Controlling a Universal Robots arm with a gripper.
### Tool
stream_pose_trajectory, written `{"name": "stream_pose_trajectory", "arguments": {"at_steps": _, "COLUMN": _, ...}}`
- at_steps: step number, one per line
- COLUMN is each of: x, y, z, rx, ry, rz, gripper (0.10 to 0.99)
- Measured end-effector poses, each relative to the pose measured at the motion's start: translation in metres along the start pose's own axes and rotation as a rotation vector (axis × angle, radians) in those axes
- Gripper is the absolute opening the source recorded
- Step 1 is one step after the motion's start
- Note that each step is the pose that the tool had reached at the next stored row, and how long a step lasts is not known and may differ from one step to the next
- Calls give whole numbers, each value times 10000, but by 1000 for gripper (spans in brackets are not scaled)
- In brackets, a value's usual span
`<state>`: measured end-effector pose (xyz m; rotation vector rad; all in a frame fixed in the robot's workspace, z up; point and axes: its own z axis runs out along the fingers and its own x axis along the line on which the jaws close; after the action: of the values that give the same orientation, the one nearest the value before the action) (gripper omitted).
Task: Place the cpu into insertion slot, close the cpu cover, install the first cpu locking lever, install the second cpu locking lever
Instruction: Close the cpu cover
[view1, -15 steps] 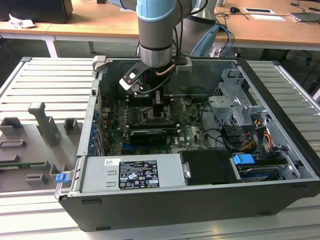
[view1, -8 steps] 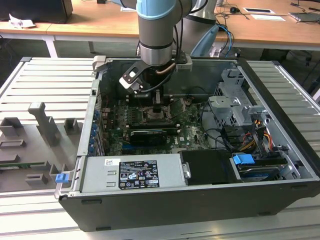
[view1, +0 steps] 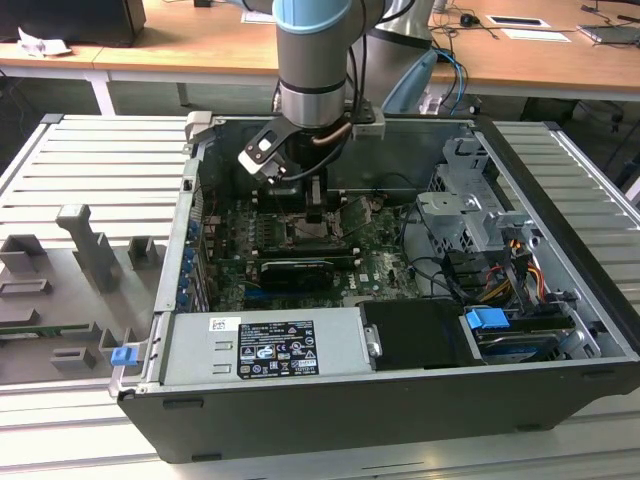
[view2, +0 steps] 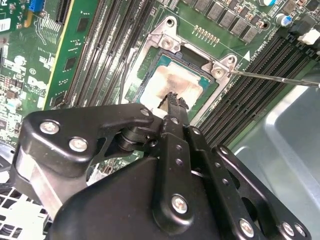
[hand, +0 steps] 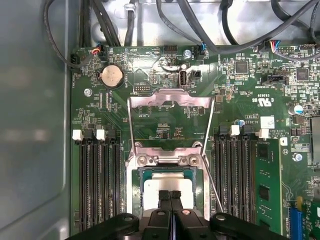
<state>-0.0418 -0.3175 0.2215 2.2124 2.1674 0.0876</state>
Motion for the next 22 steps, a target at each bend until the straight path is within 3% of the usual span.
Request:
{"name": "stream_pose_trajectory", "arguments": {"at_steps": 4, "x": 1, "y": 4, "z": -55, "rx": -1, "ry": 2, "rz": 2, "gripper": 106}}
{"name": "stream_pose_trajectory", "arguments": {"at_steps": 17, "x": 1, "y": 6, "z": -90, "rx": -1, "ry": -2, "rz": 27, "gripper": 106}}
{"name": "stream_pose_trajectory", "arguments": {"at_steps": 22, "x": -4, "y": 42, "z": -124, "rx": 1, "ry": -2, "rz": 28, "gripper": 106}}
